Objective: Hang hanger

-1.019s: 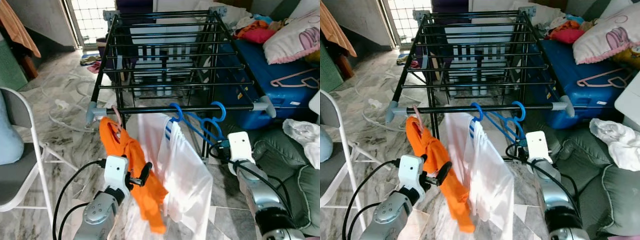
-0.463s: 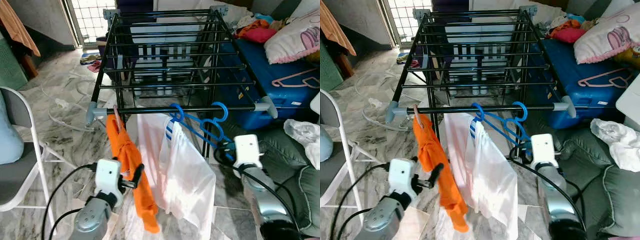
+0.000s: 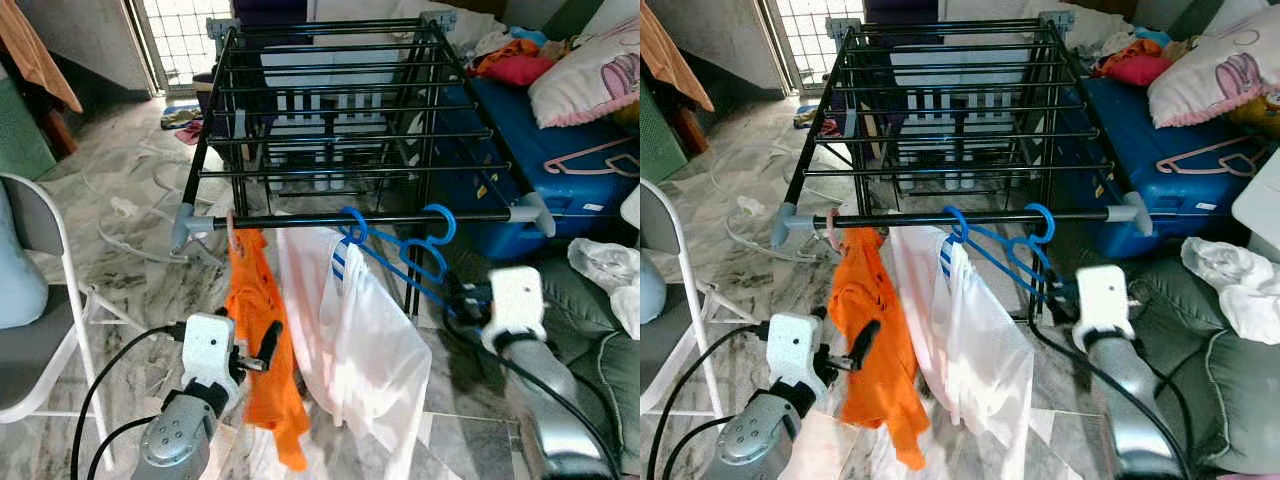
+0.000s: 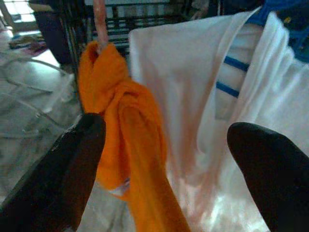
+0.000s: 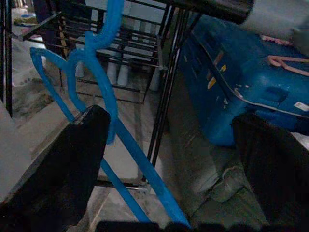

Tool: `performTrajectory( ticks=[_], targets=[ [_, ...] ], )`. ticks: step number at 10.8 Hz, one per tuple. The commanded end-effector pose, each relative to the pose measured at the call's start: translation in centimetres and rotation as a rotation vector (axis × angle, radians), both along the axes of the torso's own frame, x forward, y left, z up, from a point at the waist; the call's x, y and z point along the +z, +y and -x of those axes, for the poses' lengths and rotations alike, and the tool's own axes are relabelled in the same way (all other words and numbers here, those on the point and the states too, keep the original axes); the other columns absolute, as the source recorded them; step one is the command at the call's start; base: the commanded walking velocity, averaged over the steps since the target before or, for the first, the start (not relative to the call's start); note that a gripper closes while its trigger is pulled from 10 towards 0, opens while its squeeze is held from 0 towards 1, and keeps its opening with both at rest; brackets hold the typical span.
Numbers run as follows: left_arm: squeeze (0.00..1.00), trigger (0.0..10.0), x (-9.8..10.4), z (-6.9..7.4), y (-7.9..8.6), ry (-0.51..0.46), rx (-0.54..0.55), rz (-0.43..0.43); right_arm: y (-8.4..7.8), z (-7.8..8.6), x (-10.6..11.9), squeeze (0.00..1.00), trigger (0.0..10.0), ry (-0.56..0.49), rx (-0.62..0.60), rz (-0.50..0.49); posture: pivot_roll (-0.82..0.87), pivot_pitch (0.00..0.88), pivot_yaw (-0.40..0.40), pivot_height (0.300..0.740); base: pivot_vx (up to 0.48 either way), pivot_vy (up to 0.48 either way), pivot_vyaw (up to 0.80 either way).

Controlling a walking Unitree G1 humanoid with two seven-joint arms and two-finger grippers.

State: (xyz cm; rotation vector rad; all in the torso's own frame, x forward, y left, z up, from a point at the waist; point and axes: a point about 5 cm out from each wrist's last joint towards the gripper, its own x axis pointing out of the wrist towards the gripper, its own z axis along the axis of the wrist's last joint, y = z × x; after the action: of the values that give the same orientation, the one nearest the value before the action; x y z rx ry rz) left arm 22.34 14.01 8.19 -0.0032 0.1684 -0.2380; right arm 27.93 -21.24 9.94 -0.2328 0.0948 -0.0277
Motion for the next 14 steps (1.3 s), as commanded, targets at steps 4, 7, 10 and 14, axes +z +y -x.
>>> performTrajectory(
  ticks=[4, 7, 10, 14],
  targets=[
    [0.0, 10.0, 0.1, 0.5, 0.3, 0.019, 0.024, -0.025, 0.7, 0.7, 0.5, 0.0, 10.0, 0.006, 0.023, -0.006, 0.03, 0.002, 0.007, 0.74, -0.147, 0.0, 0.0],
    [0.0, 10.0, 0.0, 0.3, 0.2, 0.028, 0.029, -0.029, 1.5, 0.0, 0.7, 0.0, 10.0, 0.007, 0.031, -0.025, 0.02, 0.004, 0.011, 0.74, -0.312, 0.0, 0.0],
    [0.0, 10.0, 0.0, 0.2, 0.1, 0.03, 0.031, -0.034, 1.9, -0.4, 1.0, 0.0, 10.0, 0.001, 0.043, -0.046, 0.02, 0.005, 0.003, 0.74, -0.322, 0.0, 0.0],
    [0.0, 10.0, 0.0, 0.1, 0.1, 0.027, 0.047, -0.043, 3.0, -1.1, 0.7, 0.0, 10.0, 0.04, 0.067, -0.058, 0.04, 0.0, -0.002, 0.74, -0.325, 0.0, 0.0]
  ],
)
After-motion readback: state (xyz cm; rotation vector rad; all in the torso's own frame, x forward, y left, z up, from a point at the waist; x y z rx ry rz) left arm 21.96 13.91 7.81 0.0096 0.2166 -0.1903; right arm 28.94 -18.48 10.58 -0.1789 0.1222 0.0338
